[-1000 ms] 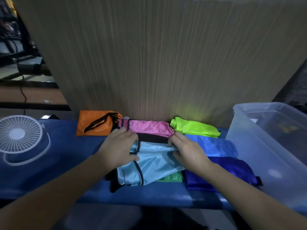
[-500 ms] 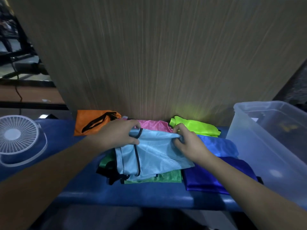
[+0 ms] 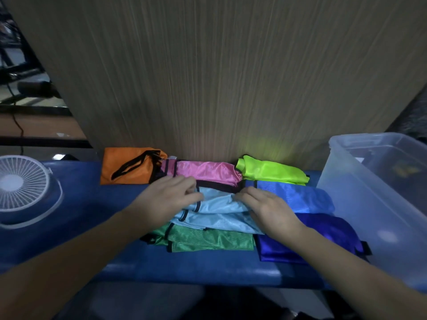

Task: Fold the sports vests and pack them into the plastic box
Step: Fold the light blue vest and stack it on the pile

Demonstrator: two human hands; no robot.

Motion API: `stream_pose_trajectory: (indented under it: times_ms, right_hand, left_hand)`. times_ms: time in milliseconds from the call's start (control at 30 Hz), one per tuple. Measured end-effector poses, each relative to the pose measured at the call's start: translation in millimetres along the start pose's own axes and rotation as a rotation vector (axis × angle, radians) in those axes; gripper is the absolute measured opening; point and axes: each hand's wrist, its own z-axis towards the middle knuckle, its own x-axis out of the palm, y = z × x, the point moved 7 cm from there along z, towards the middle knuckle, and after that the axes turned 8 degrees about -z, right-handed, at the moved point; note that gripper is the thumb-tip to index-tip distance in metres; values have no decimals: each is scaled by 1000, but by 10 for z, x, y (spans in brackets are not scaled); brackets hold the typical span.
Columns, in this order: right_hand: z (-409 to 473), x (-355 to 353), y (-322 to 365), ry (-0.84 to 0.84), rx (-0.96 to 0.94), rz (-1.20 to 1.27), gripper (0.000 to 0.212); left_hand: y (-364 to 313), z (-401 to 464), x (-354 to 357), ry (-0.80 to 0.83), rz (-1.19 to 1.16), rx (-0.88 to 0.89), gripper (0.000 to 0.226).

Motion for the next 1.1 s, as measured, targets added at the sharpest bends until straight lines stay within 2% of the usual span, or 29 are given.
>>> stream_pose_trajectory:
  times_ms: [167, 300, 433, 500, 667, 767, 867, 967, 1100]
  right_hand:
    - [-134, 56, 140, 28, -103, -15, 42]
    - [-224, 107, 249, 96, -203, -28, 46]
    - [-325, 117, 301, 201, -177, 32, 59]
    - [-330, 61, 285, 202, -121, 119, 58]
    - [-192, -97, 296, 69, 12, 226, 43]
    - [-85, -99, 351, 37, 97, 224, 51]
    - [-43, 89, 383, 118, 160, 199, 69]
    - [-108, 341, 380, 209, 186, 198, 88]
    - [-194, 534, 402, 273, 155, 141, 86]
  left_hand:
    - [-7, -295, 54, 68, -61, -38, 62]
    - [-55, -480, 86, 77, -218, -69, 41]
    - [-106, -570, 89, 90, -265, -118, 41]
    - [-99, -544, 48, 66, -257, -138, 38]
    - [-113, -320, -121, -66, -231, -205, 33]
    - [-93, -206, -116, -97, -236, -296, 41]
    - [-23, -220, 94, 39, -203, -395, 55]
    - [26, -355, 323, 152, -264, -483, 66]
    - [44, -488, 522, 196, -357, -515, 74]
